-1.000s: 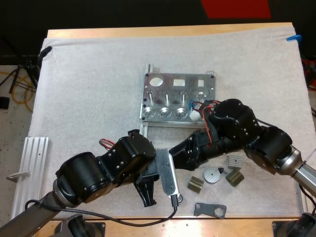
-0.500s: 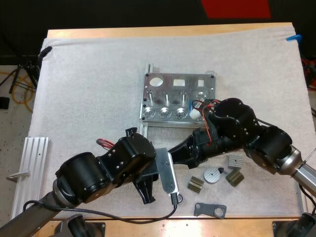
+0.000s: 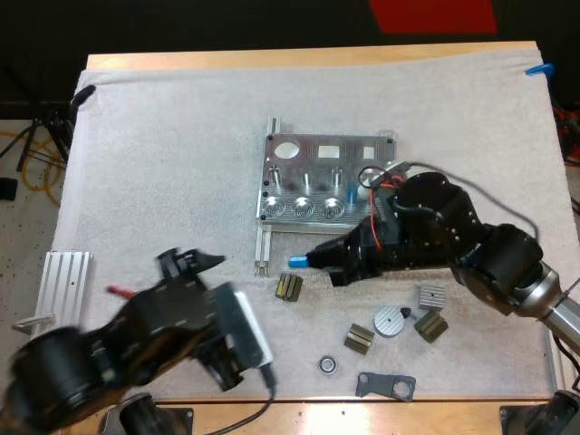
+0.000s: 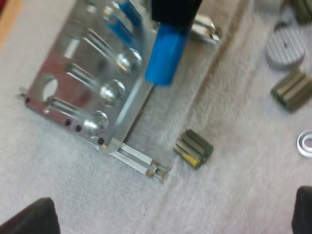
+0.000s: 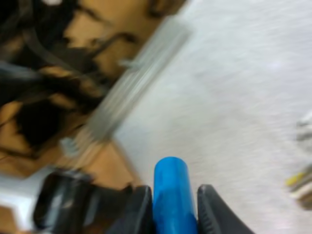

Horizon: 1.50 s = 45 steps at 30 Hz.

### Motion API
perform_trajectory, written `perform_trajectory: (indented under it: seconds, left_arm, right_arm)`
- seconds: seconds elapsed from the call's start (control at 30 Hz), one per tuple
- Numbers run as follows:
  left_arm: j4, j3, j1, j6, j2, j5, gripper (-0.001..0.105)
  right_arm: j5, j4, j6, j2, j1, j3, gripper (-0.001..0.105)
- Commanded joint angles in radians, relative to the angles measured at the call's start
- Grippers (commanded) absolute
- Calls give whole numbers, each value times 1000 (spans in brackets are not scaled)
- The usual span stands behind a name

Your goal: Load cells from left to right

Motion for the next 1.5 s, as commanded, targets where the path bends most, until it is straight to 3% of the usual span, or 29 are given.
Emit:
perform_trajectory:
  seconds: [0.0,0.17,0.27,0.37,0.57,0.87,1.23,1.47]
  left_arm:
    - [8,2,-2,-52,-31,-20,94]
    - [2,76,-2,-145,-142,-34,94]
    - [-32,137,-2,-210,-203,-42,94]
    - [-82,201,-2,-273,-256,-42,94]
    - [-117,274,-2,-320,-300,-56,94]
    - [-196,274,-2,-316,-300,-68,94]
    - [-220,274,-2,-316,-300,-68,94]
    - [-220,274,-2,-316,-300,-68,94]
  right_arm:
    - [75,71,-63,10,0,-41,0]
    - [286,278,-155,93,0,-181,0]
    - [381,346,-159,156,-3,-254,0]
    - [443,411,-159,224,-26,-326,0]
    - [491,530,-160,363,-126,-468,0]
    - [497,593,-177,527,-230,-548,0]
    - [650,592,-234,636,-233,-548,0]
    - [652,589,-251,677,-233,-548,0]
